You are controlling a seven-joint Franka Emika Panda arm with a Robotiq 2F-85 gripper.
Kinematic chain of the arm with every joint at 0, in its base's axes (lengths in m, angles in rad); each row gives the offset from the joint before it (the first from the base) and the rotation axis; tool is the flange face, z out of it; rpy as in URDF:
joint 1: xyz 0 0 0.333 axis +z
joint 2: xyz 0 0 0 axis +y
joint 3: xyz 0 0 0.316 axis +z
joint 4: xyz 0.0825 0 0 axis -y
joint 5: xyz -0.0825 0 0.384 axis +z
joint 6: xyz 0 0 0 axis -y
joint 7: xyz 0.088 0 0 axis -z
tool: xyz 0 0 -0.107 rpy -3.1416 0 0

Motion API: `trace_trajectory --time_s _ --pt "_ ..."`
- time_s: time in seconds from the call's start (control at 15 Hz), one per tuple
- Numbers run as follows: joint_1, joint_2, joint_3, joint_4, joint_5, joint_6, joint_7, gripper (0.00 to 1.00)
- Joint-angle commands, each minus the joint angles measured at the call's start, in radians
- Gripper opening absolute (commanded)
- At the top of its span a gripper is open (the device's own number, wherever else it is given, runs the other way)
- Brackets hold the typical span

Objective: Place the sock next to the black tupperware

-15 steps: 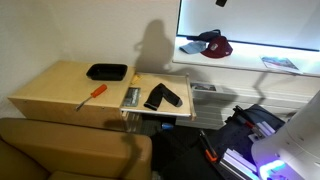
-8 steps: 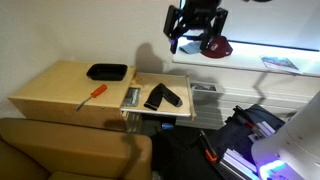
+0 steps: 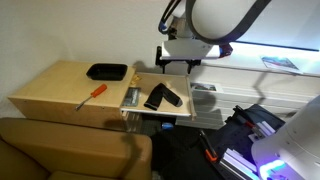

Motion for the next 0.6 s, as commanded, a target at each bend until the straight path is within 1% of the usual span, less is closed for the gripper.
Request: trace_trajectory --time_s 0.0,0.07,0.13,0.2,0.27,0.33,0.53 --pt "0.056 0.033 -0.078 0.003 -0.044 0.002 0.037 1.00" --pt "0.057 0.044 -0.086 0.005 -0.045 0.005 0.040 1.00" --pt "0.040 0.086 -0.082 0.013 -0.071 0.004 0.072 1.00" --pt "0.001 0.170 -0.084 0.037 -0.118 0.011 0.131 1.00" --pt "-0.045 0.243 -0.068 0.068 -0.196 0.025 0.224 1.00" --pt "-0.119 0.281 -0.006 0.077 -0.214 0.048 0.277 1.00" --pt "-0.170 0.442 -0.026 0.146 -0.331 0.088 0.437 1.00"
